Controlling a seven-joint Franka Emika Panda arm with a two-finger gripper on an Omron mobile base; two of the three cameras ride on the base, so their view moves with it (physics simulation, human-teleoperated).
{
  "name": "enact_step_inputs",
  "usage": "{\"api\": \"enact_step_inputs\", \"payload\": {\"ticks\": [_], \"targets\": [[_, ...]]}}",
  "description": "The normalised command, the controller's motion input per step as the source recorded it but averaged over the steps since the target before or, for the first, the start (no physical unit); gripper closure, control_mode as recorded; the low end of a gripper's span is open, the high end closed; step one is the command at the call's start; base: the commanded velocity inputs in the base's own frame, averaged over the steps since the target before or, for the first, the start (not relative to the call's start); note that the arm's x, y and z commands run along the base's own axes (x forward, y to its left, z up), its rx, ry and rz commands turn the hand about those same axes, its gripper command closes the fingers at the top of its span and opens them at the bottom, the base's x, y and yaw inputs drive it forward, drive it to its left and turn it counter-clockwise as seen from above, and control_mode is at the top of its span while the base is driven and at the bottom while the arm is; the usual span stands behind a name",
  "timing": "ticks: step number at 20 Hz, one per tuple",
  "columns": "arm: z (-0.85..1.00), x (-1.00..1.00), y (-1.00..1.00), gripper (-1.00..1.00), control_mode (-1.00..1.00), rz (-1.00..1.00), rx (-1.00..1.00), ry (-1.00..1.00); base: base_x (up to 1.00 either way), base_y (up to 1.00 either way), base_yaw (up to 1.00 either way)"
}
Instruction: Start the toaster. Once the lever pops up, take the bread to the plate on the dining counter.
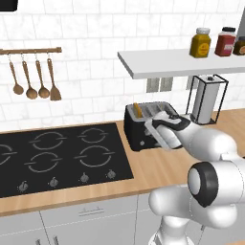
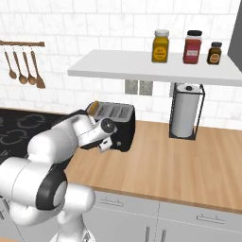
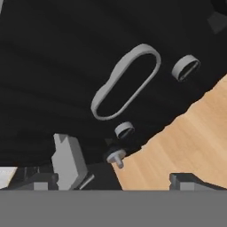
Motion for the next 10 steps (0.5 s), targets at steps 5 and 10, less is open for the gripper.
{"api": "enact_step_inputs", "payload": {"ticks": [5,10], "targets": [[-0.39,0.0,-0.01,-1.0,-1.0,-0.02,-0.07,0.0,0.0,0.0,0.0],[-0.49,-0.07,-0.04,-1.0,-1.0,-0.02,-0.09,0.0,0.0,0.0,0.0]]}}
